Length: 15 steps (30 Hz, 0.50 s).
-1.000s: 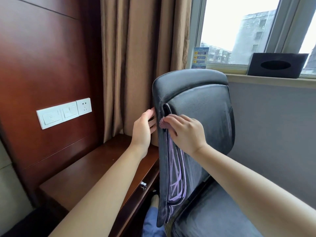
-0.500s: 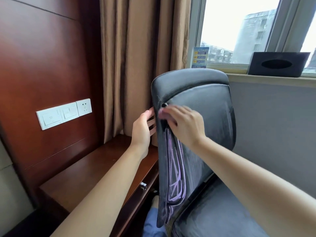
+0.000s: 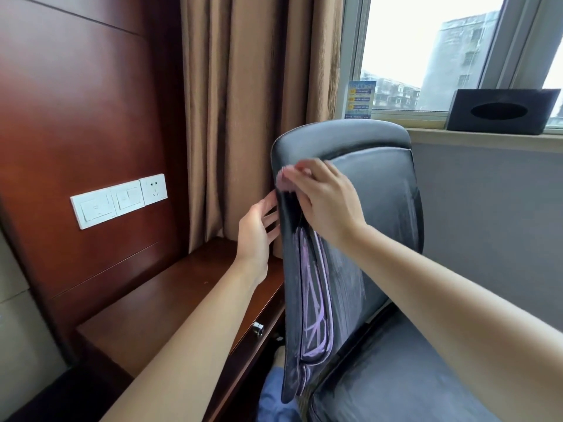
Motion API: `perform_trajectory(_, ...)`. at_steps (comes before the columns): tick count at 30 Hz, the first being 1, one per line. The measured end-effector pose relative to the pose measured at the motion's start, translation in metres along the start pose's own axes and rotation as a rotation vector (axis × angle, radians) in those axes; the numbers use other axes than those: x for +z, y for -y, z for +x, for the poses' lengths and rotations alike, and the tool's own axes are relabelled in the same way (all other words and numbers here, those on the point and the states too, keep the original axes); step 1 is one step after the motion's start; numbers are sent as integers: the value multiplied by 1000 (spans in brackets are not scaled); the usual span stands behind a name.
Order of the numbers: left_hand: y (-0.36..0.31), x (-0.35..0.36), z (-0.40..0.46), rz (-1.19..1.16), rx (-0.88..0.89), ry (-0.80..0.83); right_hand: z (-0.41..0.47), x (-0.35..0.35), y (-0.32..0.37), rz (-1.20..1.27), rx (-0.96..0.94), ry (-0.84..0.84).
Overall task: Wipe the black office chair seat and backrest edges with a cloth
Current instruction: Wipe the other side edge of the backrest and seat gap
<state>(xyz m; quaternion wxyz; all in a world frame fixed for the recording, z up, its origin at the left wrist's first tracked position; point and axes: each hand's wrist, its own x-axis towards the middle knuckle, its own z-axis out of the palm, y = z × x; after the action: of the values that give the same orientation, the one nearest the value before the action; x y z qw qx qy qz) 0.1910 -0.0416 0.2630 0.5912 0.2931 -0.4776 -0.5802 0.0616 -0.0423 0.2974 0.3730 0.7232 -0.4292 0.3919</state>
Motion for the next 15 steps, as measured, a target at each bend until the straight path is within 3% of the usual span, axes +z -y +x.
perform_trajectory(5,-1,-2,3,33,-8,0,-13,10,0,14,125,-2)
perform_trajectory(10,2,1,2,25,2,-14,-72,8,6,-7,113,55)
perform_trajectory(15,4,3,2,20,6,-23,-24,-2,4,37,156,-13)
